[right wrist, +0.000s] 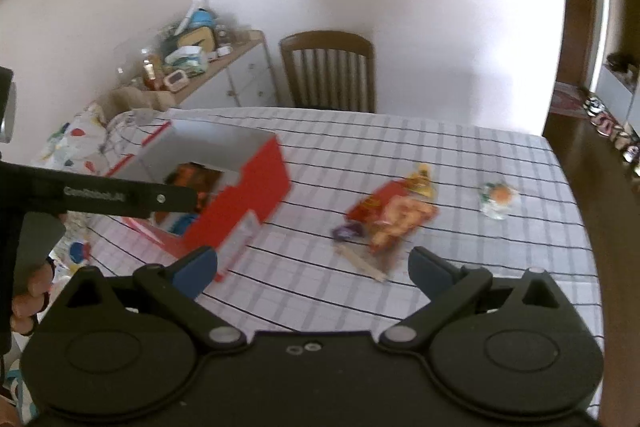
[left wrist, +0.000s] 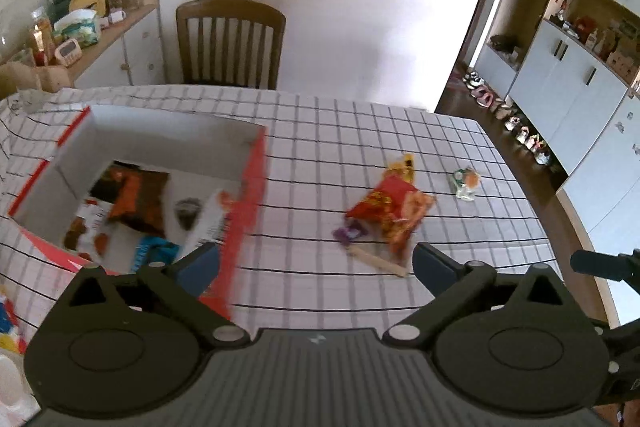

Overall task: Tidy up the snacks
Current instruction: 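Withdraw both tools toward the red chip bag and clear egg packet, then close left gripper on red chip bag while right closes on clear egg packet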

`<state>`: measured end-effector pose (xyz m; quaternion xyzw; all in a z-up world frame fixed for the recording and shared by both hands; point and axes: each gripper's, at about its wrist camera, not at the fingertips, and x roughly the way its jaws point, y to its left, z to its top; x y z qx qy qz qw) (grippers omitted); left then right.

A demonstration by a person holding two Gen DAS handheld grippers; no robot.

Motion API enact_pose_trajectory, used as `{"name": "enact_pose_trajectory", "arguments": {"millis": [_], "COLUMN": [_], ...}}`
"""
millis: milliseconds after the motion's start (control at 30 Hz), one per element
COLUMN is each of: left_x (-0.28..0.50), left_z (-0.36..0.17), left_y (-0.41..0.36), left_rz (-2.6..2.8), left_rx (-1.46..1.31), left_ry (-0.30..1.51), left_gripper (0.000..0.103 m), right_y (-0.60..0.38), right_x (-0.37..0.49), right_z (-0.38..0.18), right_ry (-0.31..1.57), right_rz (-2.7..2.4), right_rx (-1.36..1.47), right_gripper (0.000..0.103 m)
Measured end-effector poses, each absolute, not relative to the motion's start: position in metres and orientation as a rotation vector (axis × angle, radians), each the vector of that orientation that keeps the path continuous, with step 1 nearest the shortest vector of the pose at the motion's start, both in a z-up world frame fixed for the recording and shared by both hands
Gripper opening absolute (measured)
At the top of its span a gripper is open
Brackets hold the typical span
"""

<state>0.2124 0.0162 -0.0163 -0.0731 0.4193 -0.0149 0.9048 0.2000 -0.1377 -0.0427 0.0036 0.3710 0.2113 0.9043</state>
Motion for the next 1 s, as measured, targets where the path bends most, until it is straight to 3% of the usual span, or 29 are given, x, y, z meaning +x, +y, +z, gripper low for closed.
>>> {"name": "enact_pose_trajectory", "arguments": {"millis": [533, 1000], "left_x": [0.281, 0.359], "left_z": [-0.041, -0.097], "left_y": [-0.059, -0.058], "left_rz": [0.078, 0.173], "left_rx": [-0.243, -0.410], "left_ry": [0.981, 1.128], "left_gripper": [0.103, 0.103], "right_y": [-0.240, -0.258], "right_x": [0.248, 0.346], "right_z": [-0.066, -0.101], "right_ry": [0.804, 0.866], "right_rz": [0.268, 0.134], "right_rx": [0.060, 0.139], "right_gripper": [0.102, 0.101]}}
